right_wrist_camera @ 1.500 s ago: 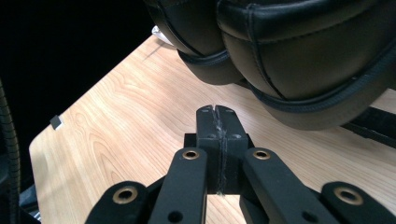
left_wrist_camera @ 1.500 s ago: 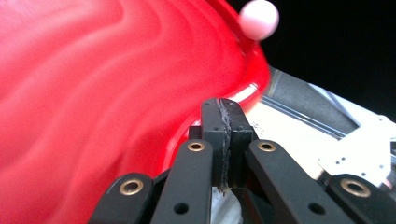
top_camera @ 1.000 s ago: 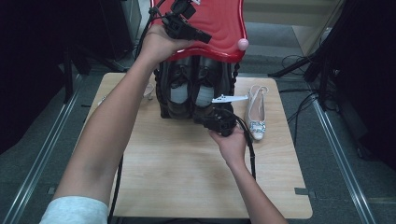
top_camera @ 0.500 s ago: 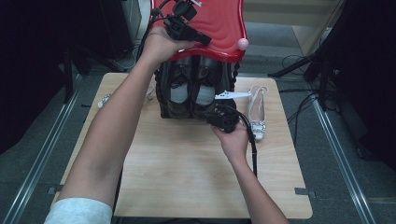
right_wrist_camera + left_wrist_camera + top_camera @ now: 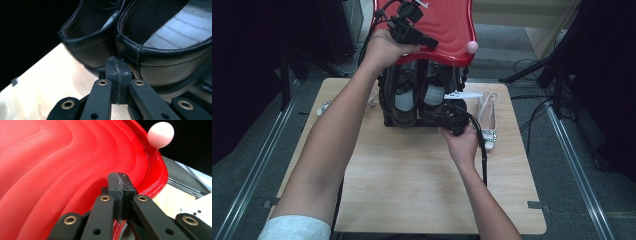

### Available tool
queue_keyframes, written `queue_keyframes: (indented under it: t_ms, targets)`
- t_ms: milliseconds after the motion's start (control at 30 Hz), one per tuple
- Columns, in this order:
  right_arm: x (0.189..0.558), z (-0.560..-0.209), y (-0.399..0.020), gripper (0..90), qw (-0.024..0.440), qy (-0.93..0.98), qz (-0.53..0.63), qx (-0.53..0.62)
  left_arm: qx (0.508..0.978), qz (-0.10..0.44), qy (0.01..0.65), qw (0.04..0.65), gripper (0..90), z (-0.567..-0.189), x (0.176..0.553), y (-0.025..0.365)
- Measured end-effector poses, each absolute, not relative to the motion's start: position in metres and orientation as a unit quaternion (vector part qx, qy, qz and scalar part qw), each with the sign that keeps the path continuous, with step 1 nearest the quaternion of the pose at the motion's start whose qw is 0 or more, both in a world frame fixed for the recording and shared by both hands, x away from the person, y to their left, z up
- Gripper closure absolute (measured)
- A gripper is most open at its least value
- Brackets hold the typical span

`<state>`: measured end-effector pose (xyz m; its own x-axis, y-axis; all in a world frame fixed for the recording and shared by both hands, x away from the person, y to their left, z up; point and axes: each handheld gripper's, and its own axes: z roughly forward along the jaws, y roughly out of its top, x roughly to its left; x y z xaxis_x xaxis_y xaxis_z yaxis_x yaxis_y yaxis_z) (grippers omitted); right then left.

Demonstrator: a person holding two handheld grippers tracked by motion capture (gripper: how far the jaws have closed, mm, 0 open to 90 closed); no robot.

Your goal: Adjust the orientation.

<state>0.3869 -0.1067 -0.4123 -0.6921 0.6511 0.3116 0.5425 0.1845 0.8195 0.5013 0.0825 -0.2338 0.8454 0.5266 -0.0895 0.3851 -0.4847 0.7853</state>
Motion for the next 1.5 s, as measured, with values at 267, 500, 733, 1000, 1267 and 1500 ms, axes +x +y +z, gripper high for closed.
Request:
queue_keyframes:
  t_ms: [267,500,733,1000,1267,1500]
  targets:
    - [0.396,-0.41,-0.107,90.0,0.062,0.758,0.51,0.402,0.857,0.079,0.267,0.433,89.9,-0.234,0.502,0.082]
    - [0.405,-0.406,-0.116,90.0,0.073,0.744,0.517,0.418,0.857,0.077,0.268,0.433,89.9,-0.234,0.503,0.082]
    - [0.411,-0.402,-0.115,90.0,0.102,0.743,0.506,0.427,0.857,0.076,0.267,0.433,89.9,-0.234,0.503,0.082]
    - [0.416,-0.407,-0.128,90.0,0.114,0.732,0.482,0.467,0.859,0.077,0.265,0.432,89.9,-0.234,0.502,0.083]
    - [0.402,-0.411,-0.133,90.0,0.085,0.721,0.505,0.467,0.86,0.071,0.262,0.432,89.7,-0.234,0.502,0.083]
    - [0.383,-0.407,-0.119,90.0,0.075,0.734,0.512,0.439,0.86,0.071,0.262,0.431,89.7,-0.234,0.502,0.083]
